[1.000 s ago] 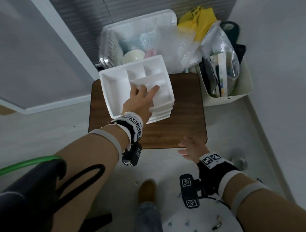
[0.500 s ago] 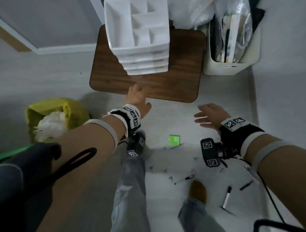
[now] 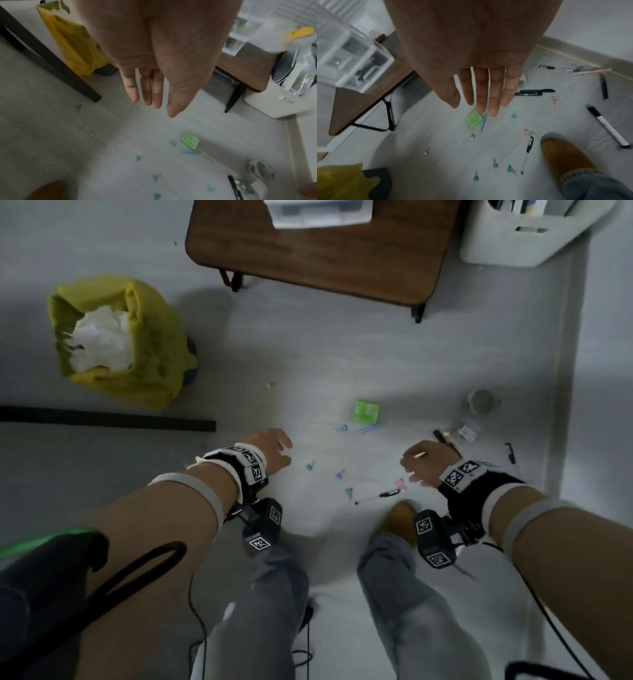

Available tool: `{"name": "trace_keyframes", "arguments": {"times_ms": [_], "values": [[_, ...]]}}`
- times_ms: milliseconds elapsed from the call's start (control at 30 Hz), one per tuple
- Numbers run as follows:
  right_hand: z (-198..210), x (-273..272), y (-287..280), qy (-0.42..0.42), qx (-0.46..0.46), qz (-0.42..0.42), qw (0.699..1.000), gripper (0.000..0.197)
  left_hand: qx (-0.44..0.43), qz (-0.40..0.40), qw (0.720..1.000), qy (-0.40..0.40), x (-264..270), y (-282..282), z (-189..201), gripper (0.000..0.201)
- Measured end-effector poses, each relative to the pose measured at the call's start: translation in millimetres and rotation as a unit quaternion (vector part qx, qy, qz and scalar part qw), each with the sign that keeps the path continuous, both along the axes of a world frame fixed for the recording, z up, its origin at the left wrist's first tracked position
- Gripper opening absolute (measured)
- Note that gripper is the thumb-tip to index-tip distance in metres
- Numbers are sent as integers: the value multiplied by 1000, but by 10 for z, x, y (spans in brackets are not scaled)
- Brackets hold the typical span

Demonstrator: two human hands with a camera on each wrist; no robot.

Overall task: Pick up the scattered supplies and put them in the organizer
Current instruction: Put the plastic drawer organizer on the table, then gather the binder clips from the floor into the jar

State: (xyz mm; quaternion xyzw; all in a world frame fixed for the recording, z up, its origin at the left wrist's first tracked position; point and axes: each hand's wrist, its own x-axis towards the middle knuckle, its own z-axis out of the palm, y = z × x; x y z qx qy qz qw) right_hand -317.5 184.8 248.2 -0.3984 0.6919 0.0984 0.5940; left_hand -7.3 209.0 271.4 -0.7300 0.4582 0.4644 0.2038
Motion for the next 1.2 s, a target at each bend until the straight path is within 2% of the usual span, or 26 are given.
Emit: {"name": "trace_keyframes", "arguments": {"times_ms": [100,200,367,433,533,600,667,733,833,1033,1200], "values": [[-454,166,271,13,-18,44,999,6,7,13,1000,17,40,236,-492,30],[-890,306,536,45,-16,90,995,12,11,-2,1000,27,51,447,-1093,40],[-1791,626,1104,80,-15,157,984,22,-17,-57,998,31,63,864,-2266,65],[-2098,717,1296,85,-7,165,983,31,-33,-79,996,26,88,973,-2601,71],[-2571,868,1497,102,-6,177,979,45,-66,-98,993,21,125,1077,-3109,74],[-2844,967,1556,118,-22,172,978,51,-81,-107,991,26,108,1066,-3368,67],[-3049,1068,1594,141,-37,194,970,49,-102,-140,985,21,59,1061,-3537,53],[-3216,1180,1654,157,-61,200,965,36,-139,-203,969,29,-21,1085,-3698,38],[-3329,1281,1646,177,-93,214,956,32,-184,-270,942,78,-172,1025,-3789,13],[-3299,1248,1430,151,-83,229,958,31,-160,-268,930,194,-478,623,-3712,23],[-3274,1241,1588,166,-110,204,959,37,-124,-347,911,186,-484,595,-3743,24]]}}
